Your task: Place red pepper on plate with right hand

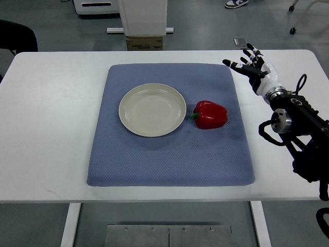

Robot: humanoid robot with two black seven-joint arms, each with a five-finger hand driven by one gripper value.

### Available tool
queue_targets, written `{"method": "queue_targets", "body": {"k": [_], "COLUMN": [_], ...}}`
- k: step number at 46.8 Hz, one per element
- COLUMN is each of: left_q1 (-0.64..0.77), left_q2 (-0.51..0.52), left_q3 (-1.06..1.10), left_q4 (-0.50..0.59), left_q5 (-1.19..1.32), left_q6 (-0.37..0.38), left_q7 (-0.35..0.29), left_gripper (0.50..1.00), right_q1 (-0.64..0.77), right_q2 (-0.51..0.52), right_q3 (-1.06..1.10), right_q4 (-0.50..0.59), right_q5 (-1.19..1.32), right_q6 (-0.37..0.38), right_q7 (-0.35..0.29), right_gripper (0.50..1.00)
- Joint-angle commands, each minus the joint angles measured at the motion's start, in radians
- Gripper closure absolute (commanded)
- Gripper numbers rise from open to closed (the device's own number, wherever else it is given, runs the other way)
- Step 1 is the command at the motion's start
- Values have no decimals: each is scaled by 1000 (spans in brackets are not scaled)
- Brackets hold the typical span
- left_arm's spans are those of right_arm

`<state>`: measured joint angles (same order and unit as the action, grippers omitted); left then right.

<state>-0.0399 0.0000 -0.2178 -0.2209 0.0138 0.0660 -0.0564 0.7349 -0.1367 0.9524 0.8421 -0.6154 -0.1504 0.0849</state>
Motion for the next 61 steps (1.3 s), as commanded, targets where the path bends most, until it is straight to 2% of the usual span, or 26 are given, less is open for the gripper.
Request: {"method": "queue_targets", "body": {"k": [1, 25, 36, 43, 50, 61], "left_q1": [0, 0, 0, 0, 0, 0], "left_q2": [0, 0, 0, 0, 0, 0], "left_q3": [0, 0, 0, 0, 0, 0], "left_q4": [0, 0, 0, 0, 0, 0], "left_q5": [0, 0, 0, 0, 0, 0], "left_q6": [0, 0, 0, 0, 0, 0], "left_q7": [0, 0, 0, 0, 0, 1], "left_gripper": [500, 500, 500, 500, 500, 500], "right_q1": [0, 9, 17, 29, 66, 126], "right_q2": [2, 8, -7, -43, -129, -248], "right_q3": [-23, -81, -93, -110, -219, -391], "right_q4": [3, 5, 8, 26, 48, 150], "right_q5": [0, 0, 0, -1, -1, -13], "right_q6": [0, 0, 101, 149, 186, 242], "right_q7": [3, 3, 1, -4, -1, 16], "right_gripper": [500, 500, 500, 500, 502, 505]}}
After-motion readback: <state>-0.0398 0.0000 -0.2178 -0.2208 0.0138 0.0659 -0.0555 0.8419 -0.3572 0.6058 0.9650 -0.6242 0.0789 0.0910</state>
